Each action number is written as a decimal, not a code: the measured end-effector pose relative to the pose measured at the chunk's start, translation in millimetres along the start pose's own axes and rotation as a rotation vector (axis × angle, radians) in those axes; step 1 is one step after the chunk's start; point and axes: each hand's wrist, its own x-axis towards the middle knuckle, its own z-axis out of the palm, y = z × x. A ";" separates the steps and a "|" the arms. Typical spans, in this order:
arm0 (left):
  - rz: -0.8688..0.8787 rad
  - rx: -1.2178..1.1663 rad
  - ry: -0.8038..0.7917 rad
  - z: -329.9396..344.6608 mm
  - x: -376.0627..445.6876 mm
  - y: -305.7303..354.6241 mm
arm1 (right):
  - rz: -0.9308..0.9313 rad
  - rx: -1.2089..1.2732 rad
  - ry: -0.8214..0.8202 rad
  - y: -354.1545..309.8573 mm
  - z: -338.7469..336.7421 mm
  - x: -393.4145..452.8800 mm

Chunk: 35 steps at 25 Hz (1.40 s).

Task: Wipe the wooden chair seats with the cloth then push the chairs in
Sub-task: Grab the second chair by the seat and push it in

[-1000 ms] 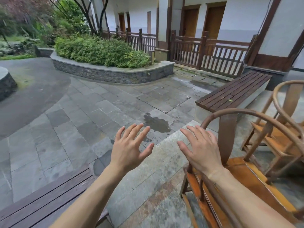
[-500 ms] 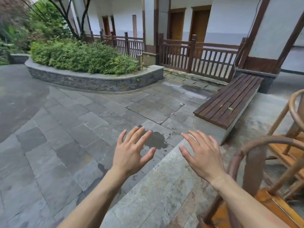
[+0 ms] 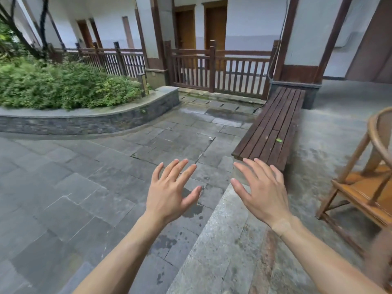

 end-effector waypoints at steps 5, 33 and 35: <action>0.041 0.010 0.014 94.5 122.5 -26.3 | 0.035 -0.019 0.020 75.9 51.0 118.4; 0.836 -0.751 0.027 551.0 661.5 179.4 | 0.784 -0.677 0.208 464.1 109.0 375.5; 0.953 -0.848 0.016 555.2 662.4 245.9 | 0.898 -0.755 0.226 477.4 84.1 346.1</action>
